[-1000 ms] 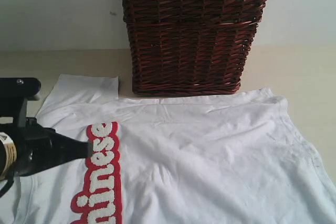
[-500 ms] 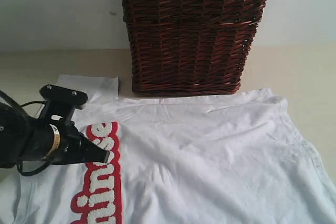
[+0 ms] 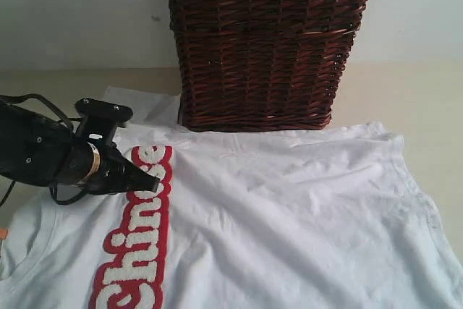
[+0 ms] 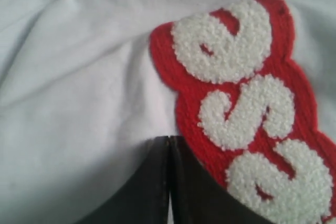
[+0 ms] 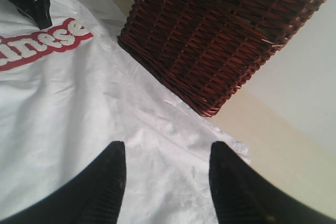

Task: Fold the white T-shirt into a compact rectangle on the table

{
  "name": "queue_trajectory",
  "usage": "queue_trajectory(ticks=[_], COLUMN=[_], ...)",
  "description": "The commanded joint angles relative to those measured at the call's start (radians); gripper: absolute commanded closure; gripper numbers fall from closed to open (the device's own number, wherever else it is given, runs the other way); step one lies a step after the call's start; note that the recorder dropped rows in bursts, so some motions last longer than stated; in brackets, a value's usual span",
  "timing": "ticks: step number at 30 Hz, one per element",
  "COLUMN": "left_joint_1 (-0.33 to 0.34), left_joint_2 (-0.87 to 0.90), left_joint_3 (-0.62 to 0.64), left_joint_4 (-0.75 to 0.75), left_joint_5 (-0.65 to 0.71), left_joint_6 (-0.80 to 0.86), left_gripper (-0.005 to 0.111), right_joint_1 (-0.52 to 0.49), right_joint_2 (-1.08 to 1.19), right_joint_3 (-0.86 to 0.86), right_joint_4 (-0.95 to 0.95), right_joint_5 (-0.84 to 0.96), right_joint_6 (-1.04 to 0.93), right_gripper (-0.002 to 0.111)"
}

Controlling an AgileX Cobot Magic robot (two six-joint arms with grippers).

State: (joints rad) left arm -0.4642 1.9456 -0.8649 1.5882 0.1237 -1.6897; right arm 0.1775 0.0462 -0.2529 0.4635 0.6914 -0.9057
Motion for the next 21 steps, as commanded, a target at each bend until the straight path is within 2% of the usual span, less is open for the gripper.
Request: queue_trajectory(ticks=[1,6,8,11,12,13,15,18,21], left_joint_1=[0.007,0.007,0.007,0.007,0.007,0.007,0.007,0.011,0.042], left_joint_2=[-0.103,-0.304,-0.415,-0.556,-0.602,-0.643,-0.707,-0.777,-0.798], left_joint_3=[0.005,0.005,0.007,0.05,0.065,0.087,0.116,0.176,0.262], left_joint_4=[0.004,0.004,-0.003,0.073,0.154,0.156,0.156,0.156,0.156], left_joint_5=[0.043,0.076,0.029,-0.208,-0.311,-0.412,-0.519,-0.521,-0.483], left_joint_6=[0.012,0.068,0.108,0.316,0.353,0.394,0.401,0.385,0.396], left_gripper=[0.107,0.107,0.107,0.107,0.107,0.107,0.107,0.107,0.107], right_joint_1=[-0.003,-0.003,-0.003,-0.003,-0.003,-0.003,-0.003,-0.003,-0.003], right_joint_2=[-0.004,-0.004,-0.004,-0.004,-0.004,-0.004,-0.004,-0.004,-0.004], right_joint_3=[0.006,0.006,0.006,0.006,0.006,0.006,0.006,0.006,0.006], right_joint_4=[0.008,0.008,0.008,0.008,0.008,0.008,0.008,0.008,0.008], right_joint_5=[-0.006,-0.006,-0.006,-0.006,-0.006,-0.006,-0.006,-0.006,-0.006], right_joint_6=[0.003,0.003,0.003,0.003,0.003,0.003,0.003,0.003,0.003], right_gripper=[0.06,0.06,0.06,0.06,0.06,0.06,0.06,0.06,0.06])
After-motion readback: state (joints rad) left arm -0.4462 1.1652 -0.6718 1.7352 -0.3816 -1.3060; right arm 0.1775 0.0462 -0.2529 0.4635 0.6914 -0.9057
